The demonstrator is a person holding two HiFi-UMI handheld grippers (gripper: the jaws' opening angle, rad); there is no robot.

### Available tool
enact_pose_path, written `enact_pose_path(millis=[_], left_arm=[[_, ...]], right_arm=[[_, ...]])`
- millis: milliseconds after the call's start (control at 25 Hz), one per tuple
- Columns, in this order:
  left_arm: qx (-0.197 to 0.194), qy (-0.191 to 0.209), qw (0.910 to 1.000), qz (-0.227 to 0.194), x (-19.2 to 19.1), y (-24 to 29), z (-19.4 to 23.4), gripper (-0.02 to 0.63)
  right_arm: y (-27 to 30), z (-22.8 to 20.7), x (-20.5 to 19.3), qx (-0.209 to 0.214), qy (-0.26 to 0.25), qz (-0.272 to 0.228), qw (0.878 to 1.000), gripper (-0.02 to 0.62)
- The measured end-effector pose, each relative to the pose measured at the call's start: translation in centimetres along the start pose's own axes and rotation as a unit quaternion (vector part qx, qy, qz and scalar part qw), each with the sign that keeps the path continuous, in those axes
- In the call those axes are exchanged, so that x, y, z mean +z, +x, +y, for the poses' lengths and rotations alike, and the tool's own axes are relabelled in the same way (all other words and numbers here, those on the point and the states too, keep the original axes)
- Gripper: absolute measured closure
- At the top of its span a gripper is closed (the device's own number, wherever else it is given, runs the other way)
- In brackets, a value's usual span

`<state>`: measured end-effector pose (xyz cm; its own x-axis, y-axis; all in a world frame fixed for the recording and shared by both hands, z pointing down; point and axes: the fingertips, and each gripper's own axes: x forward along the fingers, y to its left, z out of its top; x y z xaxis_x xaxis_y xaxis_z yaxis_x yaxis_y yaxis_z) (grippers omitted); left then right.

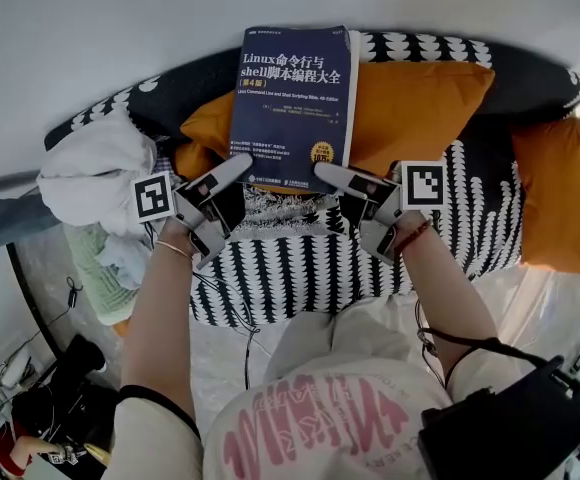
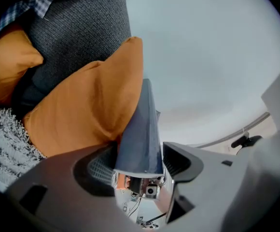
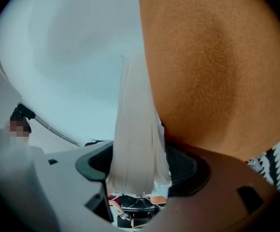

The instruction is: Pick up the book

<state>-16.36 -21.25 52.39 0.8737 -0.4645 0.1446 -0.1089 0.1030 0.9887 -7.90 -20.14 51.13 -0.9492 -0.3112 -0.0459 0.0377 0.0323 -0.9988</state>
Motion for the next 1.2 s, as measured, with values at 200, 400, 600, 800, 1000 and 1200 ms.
enact_pose_path(millis=[200,400,600,800,1000,1200], left_arm=[[-0.003,-0.018,0.9997,-0.013,0.2,0.7,0.6,0.313],[-0.021,-0.037,0.9986,-0.032,0.3,1.2,0.7,0.34],[-0.035,-0.025,0.9975,-0.056,0.1,0.8,0.3,0.391],[-0.045,-0.011,0.9959,-0.077,0.1,0.6,-0.2,0.418],[-0.068,-0.019,0.9917,-0.107,-0.1,0.3,-1.0,0.423],[-0.096,-0.016,0.9893,-0.109,-0.4,0.3,-1.7,0.426]], right_arm=[[0.2,-0.4,0.2,0.004,0.013,-0.014,1.0,0.256],[0.1,-1.1,0.4,0.012,0.045,-0.039,0.998,0.267],[0.1,-1.1,0.3,0.0,0.042,-0.035,0.999,0.348],[0.2,0.1,0.3,0.0,0.012,-0.036,0.999,0.383],[0.2,1.0,0.4,0.015,-0.006,-0.036,0.999,0.399],[0.0,1.8,0.6,0.026,-0.035,-0.037,0.998,0.4]])
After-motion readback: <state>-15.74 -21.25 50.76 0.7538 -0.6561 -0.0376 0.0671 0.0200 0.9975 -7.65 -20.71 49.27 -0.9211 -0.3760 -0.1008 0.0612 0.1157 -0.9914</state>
